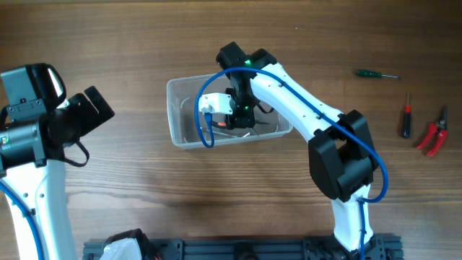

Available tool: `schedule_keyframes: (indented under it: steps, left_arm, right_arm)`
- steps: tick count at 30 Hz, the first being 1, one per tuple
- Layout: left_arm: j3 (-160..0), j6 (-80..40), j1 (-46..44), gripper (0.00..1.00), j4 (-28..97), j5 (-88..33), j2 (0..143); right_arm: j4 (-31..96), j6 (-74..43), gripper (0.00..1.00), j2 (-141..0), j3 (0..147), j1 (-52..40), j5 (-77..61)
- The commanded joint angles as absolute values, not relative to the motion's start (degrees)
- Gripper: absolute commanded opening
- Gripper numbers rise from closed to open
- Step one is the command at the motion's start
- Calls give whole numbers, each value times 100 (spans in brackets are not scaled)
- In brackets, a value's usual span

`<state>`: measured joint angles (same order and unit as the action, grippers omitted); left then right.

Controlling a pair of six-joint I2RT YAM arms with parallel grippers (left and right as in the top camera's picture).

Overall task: Pack container
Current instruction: 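Carry the orange pliers with the right gripper and release into the container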

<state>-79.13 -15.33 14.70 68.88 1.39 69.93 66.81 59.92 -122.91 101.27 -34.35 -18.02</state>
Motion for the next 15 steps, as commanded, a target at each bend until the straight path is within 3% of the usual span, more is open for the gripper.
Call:
schedule_keyframes:
  steps: [1, 2, 4, 11, 15]
  left_arm:
    - [-7975, -1540, 1490, 100, 6890, 49, 7013]
    - [-7975, -1540, 1490, 100, 6890, 47, 7013]
    - [-7975, -1538, 1490, 100, 6899, 49, 7013]
    - [-7975, -1535, 1490, 100, 6930, 51, 7013]
    - [-7975, -1514, 1492, 100, 6930, 56, 7013]
  right_arm:
    - [6670, 5979, 5, -12387, 10086, -3444, -2023]
    - [6670, 5955, 6, -12387, 10086, -3444, -2023]
    - [6654, 5815, 24, -12387, 10086, -3444, -2018]
    - [6646, 5349, 36, -12385, 10178, -3444, -1645]
    - [6650, 3955, 38, -12169, 10761, -3404, -1066]
